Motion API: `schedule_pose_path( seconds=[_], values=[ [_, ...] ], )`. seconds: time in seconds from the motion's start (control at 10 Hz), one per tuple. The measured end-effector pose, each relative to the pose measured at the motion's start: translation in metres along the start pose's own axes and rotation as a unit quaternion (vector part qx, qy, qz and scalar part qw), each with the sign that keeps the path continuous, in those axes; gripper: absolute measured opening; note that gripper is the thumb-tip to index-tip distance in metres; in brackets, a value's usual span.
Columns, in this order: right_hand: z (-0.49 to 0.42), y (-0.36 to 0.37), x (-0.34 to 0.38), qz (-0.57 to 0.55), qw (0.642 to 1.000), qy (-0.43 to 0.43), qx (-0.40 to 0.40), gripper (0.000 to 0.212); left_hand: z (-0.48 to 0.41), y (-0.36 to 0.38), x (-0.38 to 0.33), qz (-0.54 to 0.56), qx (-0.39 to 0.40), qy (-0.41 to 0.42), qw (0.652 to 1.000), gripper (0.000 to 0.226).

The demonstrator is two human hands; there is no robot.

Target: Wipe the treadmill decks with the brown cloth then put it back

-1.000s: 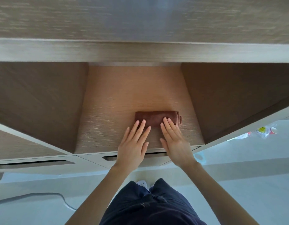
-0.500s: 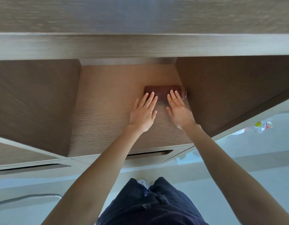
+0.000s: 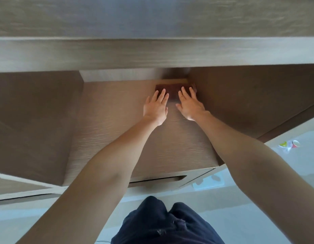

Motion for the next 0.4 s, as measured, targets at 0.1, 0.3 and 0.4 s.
schedule_pose_path(
  seconds=[0.1,0.3,0.4],
  values=[
    [-0.018,0.001,-0.003,-0.009,1.0,-0.001,-0.019,0.06,-0.018,-0.001,0.006,-0.003,-0.007,0.007,1.0,0.055],
    [-0.043,-0.008,-0.006,-0.02,1.0,-0.001,-0.013,0.065,-0.046,-0.003,0.009,-0.023,0.005,0.008,1.0,0.061],
    [-0.042,-0.013,-0.004,-0.026,0.999,-0.01,-0.02,0.068,-0.047,-0.013,0.009,-0.019,0.006,0.015,1.0,0.061]
  ],
)
Point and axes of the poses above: each hand's wrist, its own z-axis away from the middle knuckle, its own y-axis out of the palm, x = y × z, the point moved 8 cm from there along -z, towards the middle knuckle, and after that the axes turned 12 degrees about z, right-handed, at the moved point
